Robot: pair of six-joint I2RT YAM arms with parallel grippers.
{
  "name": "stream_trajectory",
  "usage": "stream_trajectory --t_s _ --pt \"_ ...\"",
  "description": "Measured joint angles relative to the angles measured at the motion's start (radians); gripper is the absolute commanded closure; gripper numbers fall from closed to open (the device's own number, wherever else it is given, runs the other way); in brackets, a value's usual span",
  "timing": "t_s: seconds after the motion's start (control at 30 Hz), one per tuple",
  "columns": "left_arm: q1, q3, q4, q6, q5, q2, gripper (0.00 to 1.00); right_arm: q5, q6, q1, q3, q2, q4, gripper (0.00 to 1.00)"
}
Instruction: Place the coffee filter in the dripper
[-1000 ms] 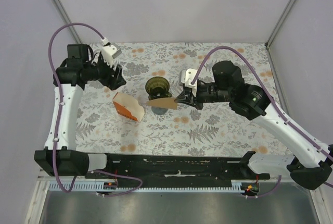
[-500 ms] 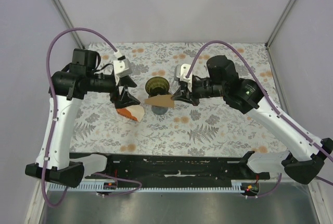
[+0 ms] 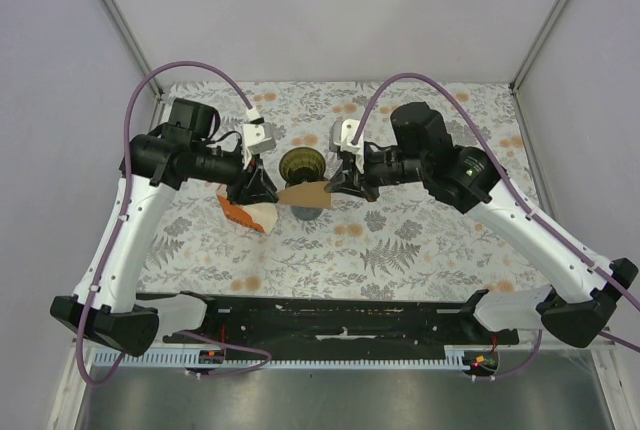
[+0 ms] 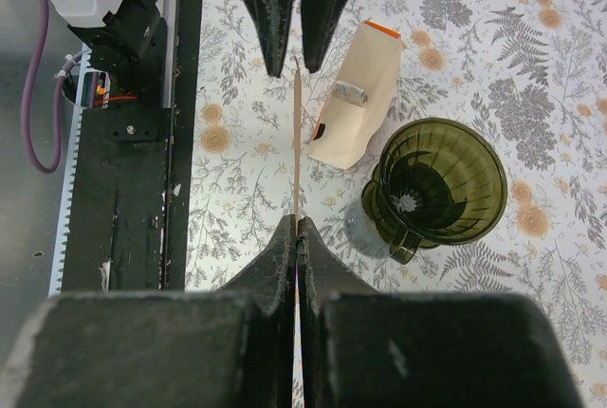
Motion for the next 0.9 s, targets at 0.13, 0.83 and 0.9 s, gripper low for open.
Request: stream_trajectory --t_s 0.13,0.83,0.9 --pt "-0.006 -0.003 0.023 -0.027 -0.016 0.005 0.89 -0.004 0.003 0.000 0.000 0.010 -0.002 1.00" --pt "-0.008 -0.003 0.119 -0.151 -0.110 0.017 0.84 -0.037 0.003 -0.002 0.000 0.012 -0.005 1.00" --pt "-0.011 -0.004 0.124 -0.154 -0.100 0.017 0.82 -0.038 0.003 -0.002 0.001 0.016 -0.005 1.00"
